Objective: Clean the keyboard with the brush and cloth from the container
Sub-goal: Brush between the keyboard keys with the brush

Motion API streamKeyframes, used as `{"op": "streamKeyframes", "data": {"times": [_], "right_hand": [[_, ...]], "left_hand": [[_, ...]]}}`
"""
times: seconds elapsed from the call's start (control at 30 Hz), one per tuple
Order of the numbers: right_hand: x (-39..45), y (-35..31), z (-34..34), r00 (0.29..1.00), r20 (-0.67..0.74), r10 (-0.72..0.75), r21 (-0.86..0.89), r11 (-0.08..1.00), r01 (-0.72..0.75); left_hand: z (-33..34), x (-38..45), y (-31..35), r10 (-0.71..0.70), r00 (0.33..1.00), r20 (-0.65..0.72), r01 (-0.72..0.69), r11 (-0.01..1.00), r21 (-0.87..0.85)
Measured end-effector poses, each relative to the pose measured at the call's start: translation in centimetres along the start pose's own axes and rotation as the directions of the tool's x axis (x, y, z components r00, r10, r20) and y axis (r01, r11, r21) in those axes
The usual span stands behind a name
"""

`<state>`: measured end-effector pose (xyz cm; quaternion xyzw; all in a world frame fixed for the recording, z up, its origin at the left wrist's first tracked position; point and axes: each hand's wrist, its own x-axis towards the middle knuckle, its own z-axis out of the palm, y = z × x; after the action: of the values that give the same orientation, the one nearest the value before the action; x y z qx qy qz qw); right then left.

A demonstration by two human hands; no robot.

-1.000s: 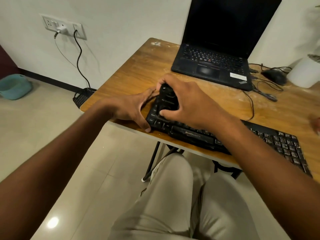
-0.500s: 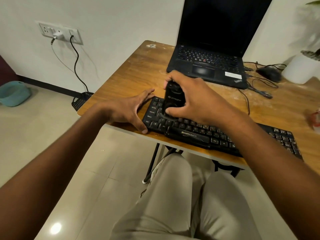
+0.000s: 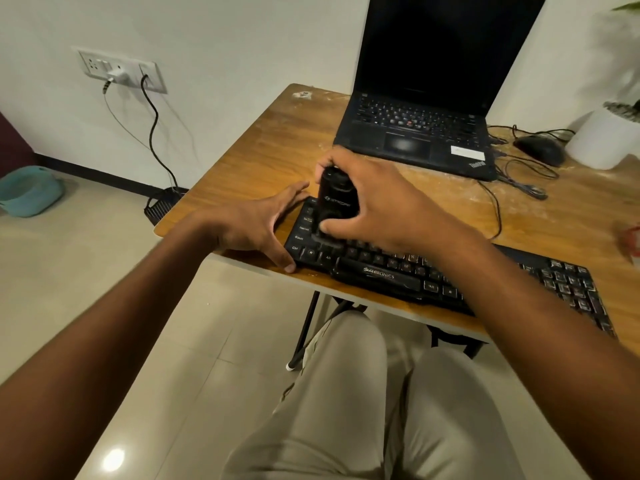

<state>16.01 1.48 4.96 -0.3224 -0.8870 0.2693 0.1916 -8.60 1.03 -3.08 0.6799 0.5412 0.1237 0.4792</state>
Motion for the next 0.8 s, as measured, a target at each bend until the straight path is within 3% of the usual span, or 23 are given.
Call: {"op": "streamKeyframes", "data": {"times": [0.1, 0.17, 0.27, 0.37, 0.43, 0.53, 0.6, 0.8], "right_hand": [[0.8, -0.2, 3.7, 0.989, -0.127, -0.080, 0.113, 0.989, 0.095], [0.6, 0.2, 5.0, 0.988, -0.134, -0.082, 0.117, 0.988, 0.098], [0.1, 0.7, 3.3, 1.000, -0.003, -0.015, 0.091, 0.996, 0.016], [0.0, 0.8, 0.5, 0.985, 0.155, 0.076, -0.071, 0.995, -0.066], [0.3, 0.5, -0.3, 0.987, 0.132, 0.086, -0.137, 0.988, -0.068], [0.4, -0.3, 0.3, 1.000, 0.019, 0.009, 0.011, 1.000, -0.009], [0.5, -0.7, 1.6, 0.999, 0.030, -0.024, 0.105, 0.994, 0.020], [0.9, 0.8, 2.6, 0.998, 0.061, 0.005, 0.119, 0.993, -0.012]], "left_hand": [[0.1, -0.2, 0.2, 0.020, 1.000, 0.010, -0.020, 1.000, -0.024], [0.2, -0.2, 0.2, 0.021, 1.000, 0.003, -0.021, 1.000, -0.021], [0.0, 0.0, -0.2, 0.009, 1.000, 0.000, -0.009, 1.000, -0.001], [0.0, 0.1, -0.2, 0.013, 1.000, 0.006, -0.013, 1.000, -0.007], [0.0, 0.1, -0.2, 0.008, 1.000, -0.005, -0.008, 1.000, -0.005], [0.0, 0.0, 0.0, 0.015, 1.000, 0.002, -0.015, 1.000, 0.016], [0.2, -0.1, 0.0, 0.021, 1.000, -0.003, -0.021, 0.999, 0.033], [0.1, 0.2, -0.3, 0.037, 0.999, 0.000, -0.037, 0.999, 0.003]]}}
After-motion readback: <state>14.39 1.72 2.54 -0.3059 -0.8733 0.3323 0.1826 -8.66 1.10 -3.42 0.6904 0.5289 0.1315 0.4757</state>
